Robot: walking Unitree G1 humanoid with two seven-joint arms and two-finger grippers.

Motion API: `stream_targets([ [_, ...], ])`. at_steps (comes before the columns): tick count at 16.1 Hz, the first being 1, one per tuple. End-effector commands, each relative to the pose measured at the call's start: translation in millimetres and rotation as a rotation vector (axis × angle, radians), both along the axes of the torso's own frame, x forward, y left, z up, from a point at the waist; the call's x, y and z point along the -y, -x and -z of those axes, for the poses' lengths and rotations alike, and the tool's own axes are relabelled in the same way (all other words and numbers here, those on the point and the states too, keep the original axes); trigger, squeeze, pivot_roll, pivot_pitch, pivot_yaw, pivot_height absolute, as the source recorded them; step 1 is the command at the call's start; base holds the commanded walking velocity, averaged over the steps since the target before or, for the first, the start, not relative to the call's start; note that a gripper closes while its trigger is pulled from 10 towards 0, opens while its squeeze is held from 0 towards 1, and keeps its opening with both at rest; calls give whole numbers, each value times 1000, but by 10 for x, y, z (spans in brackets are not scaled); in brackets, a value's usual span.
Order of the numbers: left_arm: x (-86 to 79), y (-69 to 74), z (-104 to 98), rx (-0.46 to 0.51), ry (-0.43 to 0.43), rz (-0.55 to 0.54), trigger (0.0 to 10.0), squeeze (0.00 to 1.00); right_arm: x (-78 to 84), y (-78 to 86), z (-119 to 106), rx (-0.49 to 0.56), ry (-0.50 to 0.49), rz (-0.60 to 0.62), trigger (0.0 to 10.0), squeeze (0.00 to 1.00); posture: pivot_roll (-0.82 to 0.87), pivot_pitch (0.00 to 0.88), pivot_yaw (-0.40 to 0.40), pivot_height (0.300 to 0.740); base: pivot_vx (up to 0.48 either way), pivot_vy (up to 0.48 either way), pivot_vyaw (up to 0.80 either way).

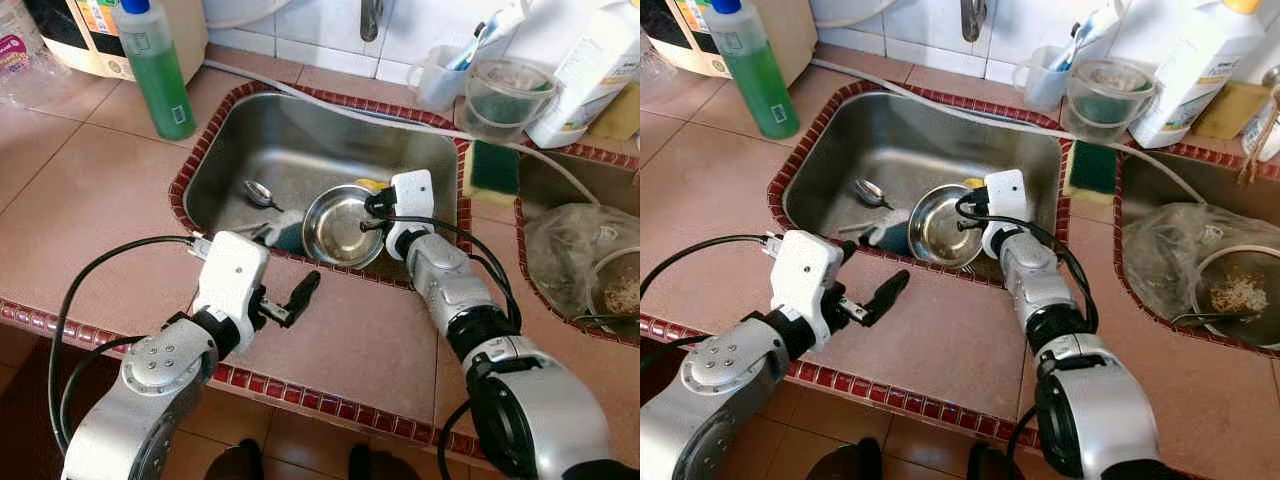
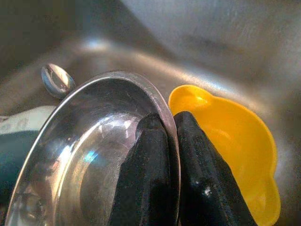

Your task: Kitchen organization

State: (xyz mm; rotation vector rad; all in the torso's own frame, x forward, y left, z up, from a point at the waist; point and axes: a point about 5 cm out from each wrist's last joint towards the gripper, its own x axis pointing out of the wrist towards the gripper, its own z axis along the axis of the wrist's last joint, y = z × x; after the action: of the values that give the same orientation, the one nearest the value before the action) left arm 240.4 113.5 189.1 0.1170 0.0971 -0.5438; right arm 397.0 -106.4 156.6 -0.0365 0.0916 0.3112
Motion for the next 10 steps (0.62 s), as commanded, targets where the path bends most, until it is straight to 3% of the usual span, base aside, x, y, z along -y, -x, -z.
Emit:
stream_targets([
  [1,0,38,-24,10,-8,-2,10000,0,-12,-1,34,-28,1,10,10000,0,63,280,-65,740,0,0,0],
  [2,-10,35,-30,11,-10,-5,10000,0,-25,-4,32,-34,-4,9,10000,843,67,278,-64,740,0,0,0],
  [3,-10,34,-37,15,-13,-7,10000,0,-31,-5,32,-40,-13,0,10000,1000,69,278,-64,740,0,0,0],
  [10,-52,-5,-75,46,-37,-25,10000,0,-44,-34,-38,-24,-51,23,10000,1000,89,260,-54,740,0,0,0],
])
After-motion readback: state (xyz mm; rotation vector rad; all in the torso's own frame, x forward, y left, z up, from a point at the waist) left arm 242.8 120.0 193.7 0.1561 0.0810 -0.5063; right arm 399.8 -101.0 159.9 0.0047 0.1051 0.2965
